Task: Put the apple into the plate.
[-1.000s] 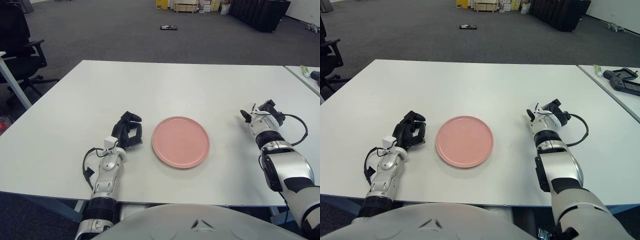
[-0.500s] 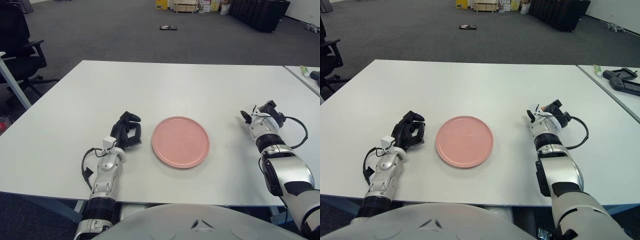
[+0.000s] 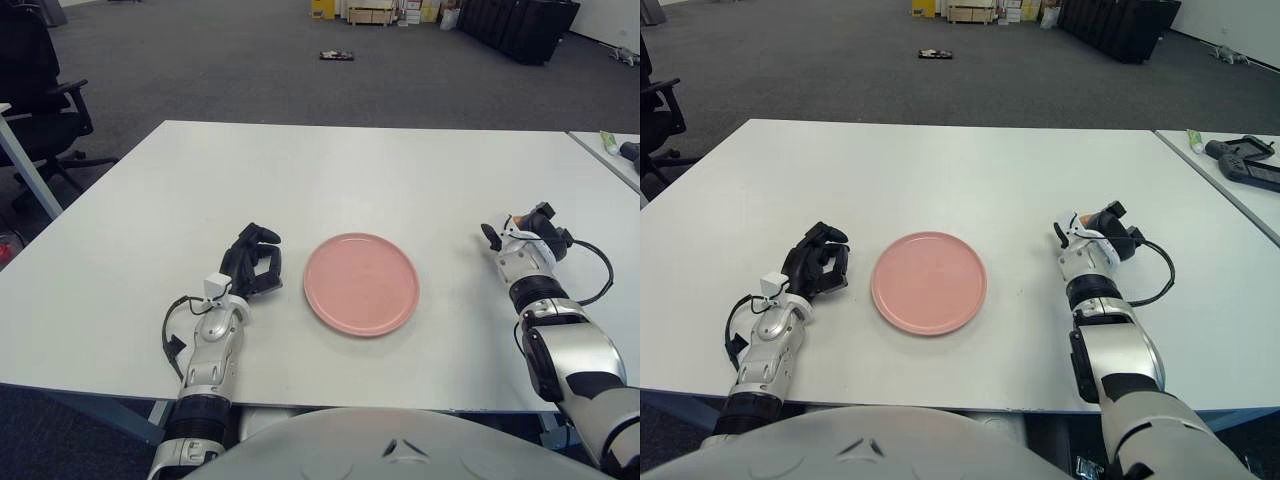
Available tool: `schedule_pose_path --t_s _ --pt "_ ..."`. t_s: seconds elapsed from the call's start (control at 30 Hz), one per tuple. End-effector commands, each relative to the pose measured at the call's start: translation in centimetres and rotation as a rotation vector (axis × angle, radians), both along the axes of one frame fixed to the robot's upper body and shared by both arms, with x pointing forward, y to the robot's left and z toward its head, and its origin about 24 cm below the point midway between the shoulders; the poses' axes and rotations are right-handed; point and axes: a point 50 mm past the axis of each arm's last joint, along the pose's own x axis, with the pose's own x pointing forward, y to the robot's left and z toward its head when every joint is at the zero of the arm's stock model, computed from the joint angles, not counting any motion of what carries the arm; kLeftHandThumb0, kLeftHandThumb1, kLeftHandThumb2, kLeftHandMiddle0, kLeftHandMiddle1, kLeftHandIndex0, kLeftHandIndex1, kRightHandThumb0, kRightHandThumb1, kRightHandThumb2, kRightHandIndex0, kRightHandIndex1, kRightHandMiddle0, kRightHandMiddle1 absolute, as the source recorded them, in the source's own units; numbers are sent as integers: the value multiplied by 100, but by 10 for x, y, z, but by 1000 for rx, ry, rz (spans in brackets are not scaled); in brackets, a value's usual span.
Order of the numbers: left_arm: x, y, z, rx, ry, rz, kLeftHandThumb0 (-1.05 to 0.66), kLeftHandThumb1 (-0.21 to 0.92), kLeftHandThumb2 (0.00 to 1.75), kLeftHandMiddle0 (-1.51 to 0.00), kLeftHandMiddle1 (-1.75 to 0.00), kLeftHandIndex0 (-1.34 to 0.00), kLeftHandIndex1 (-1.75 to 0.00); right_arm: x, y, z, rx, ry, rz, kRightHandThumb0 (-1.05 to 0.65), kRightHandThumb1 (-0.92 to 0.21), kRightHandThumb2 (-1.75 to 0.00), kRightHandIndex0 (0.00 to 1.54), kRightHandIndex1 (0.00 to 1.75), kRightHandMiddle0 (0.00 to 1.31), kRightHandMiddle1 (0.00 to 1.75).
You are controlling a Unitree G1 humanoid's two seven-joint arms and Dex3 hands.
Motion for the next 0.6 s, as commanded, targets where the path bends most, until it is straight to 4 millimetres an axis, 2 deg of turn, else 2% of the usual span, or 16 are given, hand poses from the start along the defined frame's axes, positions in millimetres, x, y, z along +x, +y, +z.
schedule_pose_path --t_s 0.0,0.1,0.2,0.3,0.33,0.4,0.5,0.57 --pt "-7 3 -10 -7 59 6 -45 41 121 -122 -175 -54 -175 -61 10 -62 135 275 -106 -63 -53 -88 0 34 0 40" --pt "-7 3 -10 -7 61 7 -45 41 121 -121 -175 -54 -175 -65 11 -66 130 263 -131 -62 -50 -90 0 48 0 52" --pt "-6 4 -9 -7 60 6 -45 41 121 -121 -175 -54 -175 -71 11 -71 122 248 -139 -58 -44 -96 0 80 0 82" --pt "-6 4 -9 -5 58 5 -45 42 120 -120 -175 -53 -175 -76 11 -75 112 226 -138 -53 -37 -108 0 115 0 128" --pt "-6 4 -9 -4 57 5 -45 42 120 -119 -175 -53 -175 -77 11 -75 108 217 -138 -49 -43 -106 3 129 15 145" --pt "-6 4 -9 -1 56 5 -45 42 120 -119 -175 -53 -175 -77 12 -75 96 182 -143 -45 -47 -107 8 145 34 162" --pt "-6 5 -9 -2 51 4 -45 42 120 -119 -175 -53 -175 -78 15 -75 80 119 -162 -44 -45 -112 15 156 43 170" --pt "-6 5 -8 -5 47 5 -45 42 120 -119 -175 -53 -175 -79 16 -75 73 78 -176 -18 -41 -118 32 160 50 173"
